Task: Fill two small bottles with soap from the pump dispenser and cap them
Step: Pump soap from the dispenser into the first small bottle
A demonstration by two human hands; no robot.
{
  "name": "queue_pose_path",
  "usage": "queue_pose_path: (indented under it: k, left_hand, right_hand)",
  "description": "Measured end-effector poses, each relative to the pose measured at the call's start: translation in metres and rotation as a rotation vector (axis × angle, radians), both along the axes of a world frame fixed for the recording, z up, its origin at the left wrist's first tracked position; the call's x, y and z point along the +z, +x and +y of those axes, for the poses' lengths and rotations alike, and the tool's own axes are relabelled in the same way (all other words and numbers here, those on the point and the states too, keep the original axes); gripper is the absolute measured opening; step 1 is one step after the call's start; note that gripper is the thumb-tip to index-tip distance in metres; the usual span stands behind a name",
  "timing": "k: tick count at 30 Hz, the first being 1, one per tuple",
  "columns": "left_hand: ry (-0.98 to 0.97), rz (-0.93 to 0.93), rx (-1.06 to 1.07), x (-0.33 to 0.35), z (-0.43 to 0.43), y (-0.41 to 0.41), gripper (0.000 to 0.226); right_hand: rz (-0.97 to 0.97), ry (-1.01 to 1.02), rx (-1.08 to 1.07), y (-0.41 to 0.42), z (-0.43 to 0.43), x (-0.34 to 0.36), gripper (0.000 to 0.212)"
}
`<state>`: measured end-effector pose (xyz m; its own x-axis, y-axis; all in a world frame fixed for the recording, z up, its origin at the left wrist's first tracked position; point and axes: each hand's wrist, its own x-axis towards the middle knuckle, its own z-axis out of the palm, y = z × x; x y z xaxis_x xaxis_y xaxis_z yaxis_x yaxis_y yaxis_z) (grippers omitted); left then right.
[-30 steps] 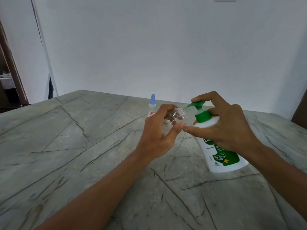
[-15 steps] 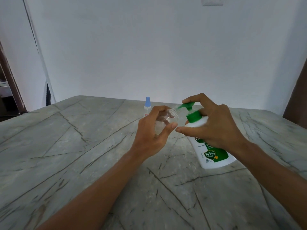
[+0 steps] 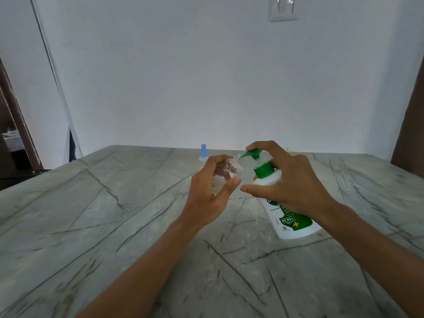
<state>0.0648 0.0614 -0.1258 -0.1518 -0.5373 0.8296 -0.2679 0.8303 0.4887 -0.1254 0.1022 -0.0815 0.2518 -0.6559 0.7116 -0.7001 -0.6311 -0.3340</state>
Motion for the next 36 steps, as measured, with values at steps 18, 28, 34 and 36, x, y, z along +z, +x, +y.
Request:
queue_pose_path:
  k: [18, 28, 34, 36]
  left_hand:
    - [0.012, -0.017, 0.042, 0.0031, 0.0019, 0.0029, 0.046]
    - [0.02, 0.017, 0.02, 0.0043, 0.0024, -0.0001, 0.044]
    - [0.002, 0.006, 0.043, 0.0046, 0.0044, 0.0005, 0.044]
    - [0.003, -0.004, 0.044, 0.0042, 0.0049, 0.0001, 0.044]
  right_hand:
    - [0.007, -0.002, 0.007, 0.001, 0.0038, 0.0009, 0.066]
    - [0.046, -0.047, -0.003, -0.0023, 0.0023, -0.0013, 0.074]
    - [0.014, -0.048, -0.008, -0.0015, -0.0005, -0.0011, 0.069]
    - [0.001, -0.044, -0.006, -0.0021, -0.0005, -0.0007, 0.068]
